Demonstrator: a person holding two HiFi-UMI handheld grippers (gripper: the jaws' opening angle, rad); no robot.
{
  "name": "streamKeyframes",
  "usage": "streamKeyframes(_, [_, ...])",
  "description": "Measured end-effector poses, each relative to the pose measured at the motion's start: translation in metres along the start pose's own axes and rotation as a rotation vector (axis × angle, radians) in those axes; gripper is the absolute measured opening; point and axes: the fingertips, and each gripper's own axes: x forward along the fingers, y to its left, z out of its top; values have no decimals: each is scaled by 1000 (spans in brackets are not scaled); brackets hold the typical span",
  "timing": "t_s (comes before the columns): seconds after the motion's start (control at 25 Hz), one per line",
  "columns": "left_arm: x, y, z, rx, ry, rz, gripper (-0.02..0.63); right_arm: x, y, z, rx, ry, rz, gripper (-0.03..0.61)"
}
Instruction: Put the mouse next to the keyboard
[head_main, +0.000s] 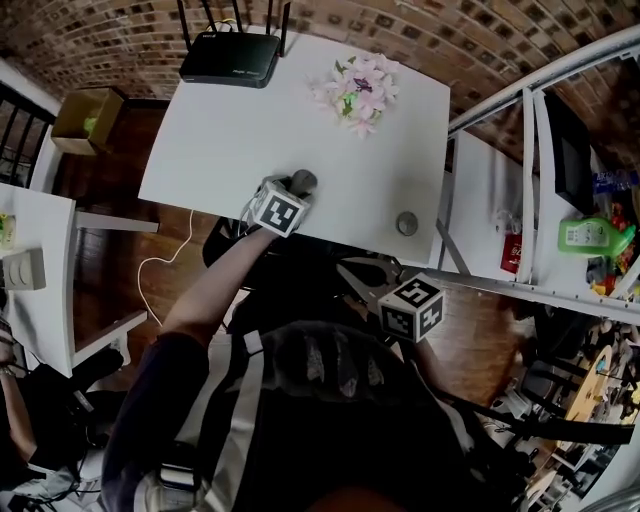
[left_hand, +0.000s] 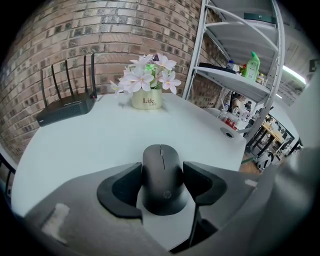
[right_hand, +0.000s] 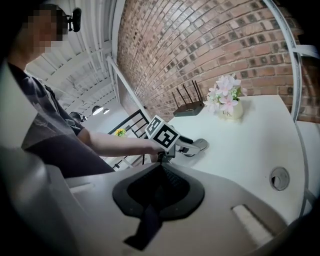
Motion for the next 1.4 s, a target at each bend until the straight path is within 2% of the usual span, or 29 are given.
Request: streamKeyframes(1.4, [-52,99,-45,-69,-44,48,270,75,51,28,-43,57,40,5])
